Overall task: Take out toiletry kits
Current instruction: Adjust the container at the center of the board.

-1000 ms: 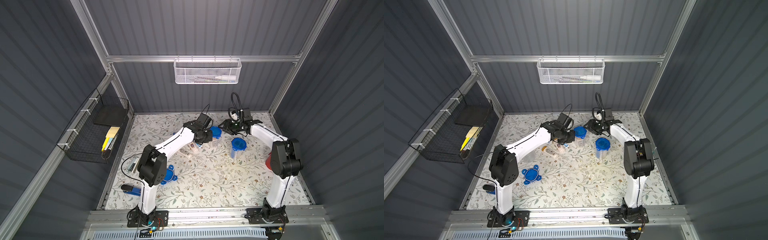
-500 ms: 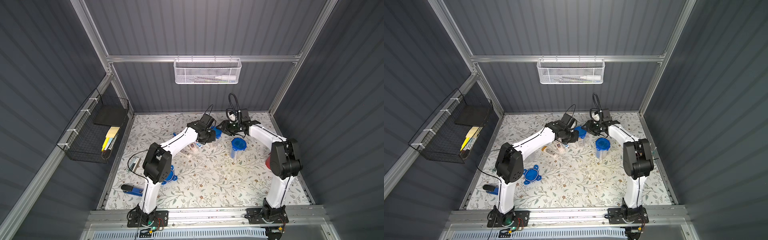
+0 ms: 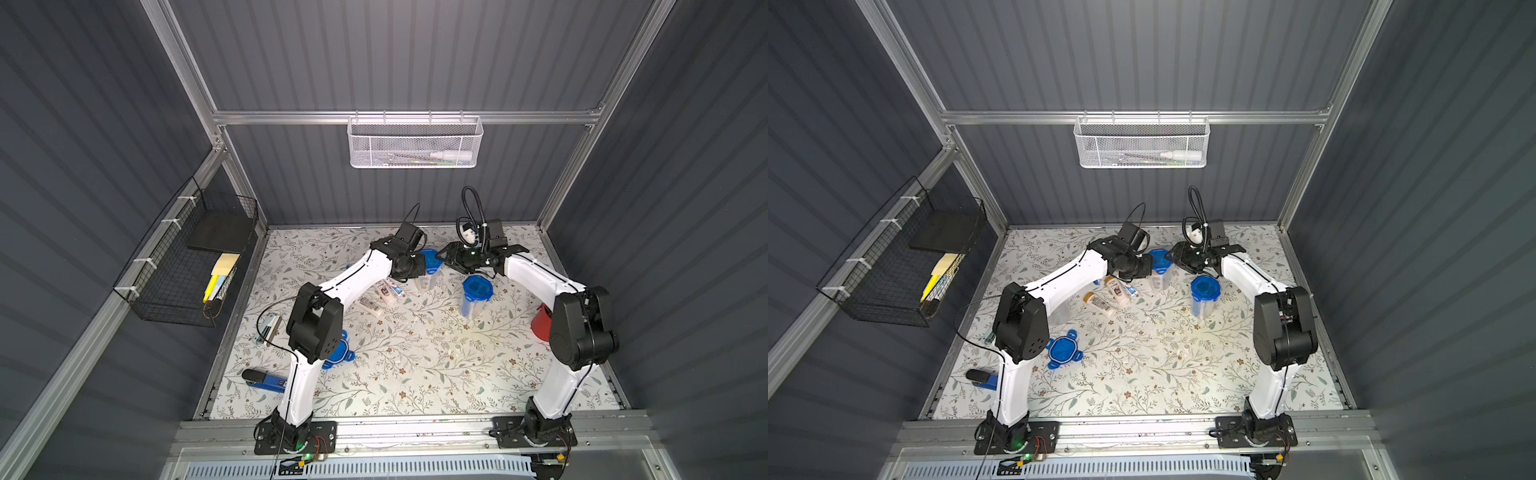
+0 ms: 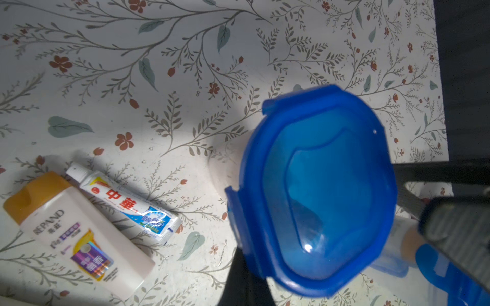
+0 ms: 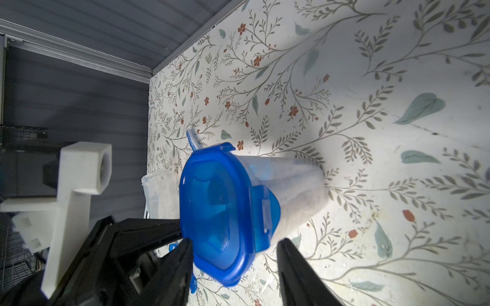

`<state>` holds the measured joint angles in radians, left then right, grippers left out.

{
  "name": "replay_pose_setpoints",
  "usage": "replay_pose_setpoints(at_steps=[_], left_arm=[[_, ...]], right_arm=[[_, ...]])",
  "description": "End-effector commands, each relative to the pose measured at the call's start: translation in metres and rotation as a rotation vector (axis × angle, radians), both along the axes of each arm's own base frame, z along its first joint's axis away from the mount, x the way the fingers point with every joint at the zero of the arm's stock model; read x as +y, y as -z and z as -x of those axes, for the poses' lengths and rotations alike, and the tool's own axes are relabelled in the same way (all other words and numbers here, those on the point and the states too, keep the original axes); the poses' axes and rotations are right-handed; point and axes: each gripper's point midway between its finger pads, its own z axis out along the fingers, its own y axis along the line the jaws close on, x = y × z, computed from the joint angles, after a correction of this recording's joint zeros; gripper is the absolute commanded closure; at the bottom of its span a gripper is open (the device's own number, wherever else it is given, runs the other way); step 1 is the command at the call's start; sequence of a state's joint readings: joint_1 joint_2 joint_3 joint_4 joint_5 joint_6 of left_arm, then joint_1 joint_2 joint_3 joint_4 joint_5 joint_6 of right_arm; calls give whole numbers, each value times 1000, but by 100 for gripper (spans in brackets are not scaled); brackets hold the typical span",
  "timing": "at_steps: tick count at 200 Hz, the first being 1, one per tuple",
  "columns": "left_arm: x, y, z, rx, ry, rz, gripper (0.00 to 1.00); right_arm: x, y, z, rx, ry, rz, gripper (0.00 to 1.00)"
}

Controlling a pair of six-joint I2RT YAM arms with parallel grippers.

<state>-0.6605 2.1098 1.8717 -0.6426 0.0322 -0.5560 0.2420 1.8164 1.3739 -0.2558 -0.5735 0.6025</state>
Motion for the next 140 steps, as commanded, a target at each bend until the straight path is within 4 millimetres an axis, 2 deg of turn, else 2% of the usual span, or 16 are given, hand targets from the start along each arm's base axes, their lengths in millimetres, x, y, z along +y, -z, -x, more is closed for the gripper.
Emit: replay_pose_setpoints(at_steps=[1, 22, 53, 95, 122, 140], left_arm=[[17, -1, -6, -17, -18, -40, 100], [25, -2, -12, -18, -38, -39, 100], [34, -10, -13, -30, -52, -46, 100], [41, -44, -6, -71, -66, -16, 100], [33, -72, -3, -106, -55, 60, 100], [19, -79, -5, -119, -30, 115, 100]], right_arm=[[-1, -10, 6, -19, 0, -10, 46], [-2, -14, 7, -31, 3, -11, 46], [0, -10, 3, -17, 2, -27, 45], [5, -7, -5, -9, -10, -59, 45], [2, -5, -8, -9, -2, -68, 38], [1, -2, -11, 0, -1, -95, 37]])
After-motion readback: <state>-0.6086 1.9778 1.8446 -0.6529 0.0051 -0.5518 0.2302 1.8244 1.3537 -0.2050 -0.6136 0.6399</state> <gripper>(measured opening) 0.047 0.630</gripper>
